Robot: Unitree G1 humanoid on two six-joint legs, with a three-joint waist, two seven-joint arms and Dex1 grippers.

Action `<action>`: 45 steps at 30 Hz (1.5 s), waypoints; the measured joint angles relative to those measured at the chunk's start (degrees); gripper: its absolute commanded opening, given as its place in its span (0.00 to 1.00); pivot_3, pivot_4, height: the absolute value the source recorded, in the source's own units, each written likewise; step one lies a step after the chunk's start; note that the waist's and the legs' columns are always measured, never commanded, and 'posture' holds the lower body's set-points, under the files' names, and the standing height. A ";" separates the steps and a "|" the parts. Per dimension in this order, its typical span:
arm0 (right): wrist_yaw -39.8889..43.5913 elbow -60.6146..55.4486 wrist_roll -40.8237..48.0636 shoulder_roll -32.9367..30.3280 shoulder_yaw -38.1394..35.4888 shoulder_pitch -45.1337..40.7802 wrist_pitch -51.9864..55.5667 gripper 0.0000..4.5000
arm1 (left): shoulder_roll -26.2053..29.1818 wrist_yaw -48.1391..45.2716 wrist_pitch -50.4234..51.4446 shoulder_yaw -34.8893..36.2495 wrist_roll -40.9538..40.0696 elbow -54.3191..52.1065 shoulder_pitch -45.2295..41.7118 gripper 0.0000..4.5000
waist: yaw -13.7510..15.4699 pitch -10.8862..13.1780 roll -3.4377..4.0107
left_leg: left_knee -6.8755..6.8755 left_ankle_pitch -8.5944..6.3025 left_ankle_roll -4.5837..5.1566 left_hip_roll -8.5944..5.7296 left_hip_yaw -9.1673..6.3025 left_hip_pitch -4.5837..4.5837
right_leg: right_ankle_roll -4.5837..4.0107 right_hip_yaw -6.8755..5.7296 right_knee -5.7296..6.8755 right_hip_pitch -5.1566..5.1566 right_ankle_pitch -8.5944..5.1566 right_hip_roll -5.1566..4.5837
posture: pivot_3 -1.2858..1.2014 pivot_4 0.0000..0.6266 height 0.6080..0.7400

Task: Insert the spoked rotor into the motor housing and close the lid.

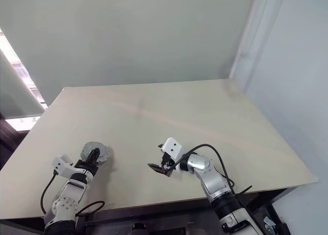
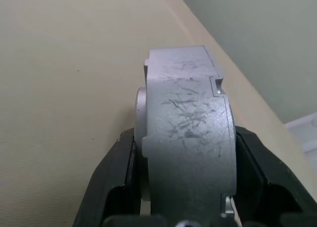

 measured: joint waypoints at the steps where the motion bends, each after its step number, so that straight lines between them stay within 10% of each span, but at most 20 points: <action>1: 0.02 0.00 -0.06 -0.04 0.05 0.03 -0.01 1.00 | 0.00 -0.09 -0.13 0.00 0.20 0.13 -0.31 0.44 | 0.00 0.00 0.00 | 0.02 0.00 0.00 0.00 -0.01 0.00 | 0.00 -0.01 0.00 0.01 0.00 0.00 | 0.52 0.00 1.00; 6: 0.06 0.00 -0.57 -0.03 0.21 0.09 -0.12 1.00 | 0.00 -0.27 -0.40 -0.54 1.60 1.05 -1.71 0.44 | -0.02 0.00 0.00 | 0.18 0.00 0.01 0.00 -0.01 0.03 | 0.03 -0.03 0.01 0.10 0.04 0.01 | 0.52 0.00 1.00; 14: 0.06 -0.01 -0.74 0.07 0.66 0.29 -0.14 1.00 | 0.39 -0.95 -1.48 -1.26 4.48 1.55 -2.10 0.99 | -0.02 0.00 0.00 | 0.29 0.00 0.01 0.00 -0.02 0.18 | 0.07 -0.05 0.01 0.32 0.09 0.01 | 0.52 0.00 1.00; 33: 0.06 0.09 -1.15 -0.38 0.94 0.27 -0.82 1.00 | 3.22 8.18 -14.79 -0.99 17.92 4.64 -2.88 0.99 | -0.01 0.01 0.00 | 0.29 -0.01 0.01 0.01 -0.05 0.59 | 0.11 -0.08 0.00 0.72 0.11 0.00 | 0.52 0.00 1.00; 45: -0.32 -1.46 8.38 1.70 -7.70 0.24 5.98 1.00 | 9.18 -8.95 -13.04 -12.06 17.55 -13.55 1.88 0.99 | -0.02 0.04 0.06 | 0.27 -0.02 0.02 0.01 -0.02 0.62 | -0.01 -0.06 0.00 0.76 0.03 0.01 | 0.52 0.00 1.00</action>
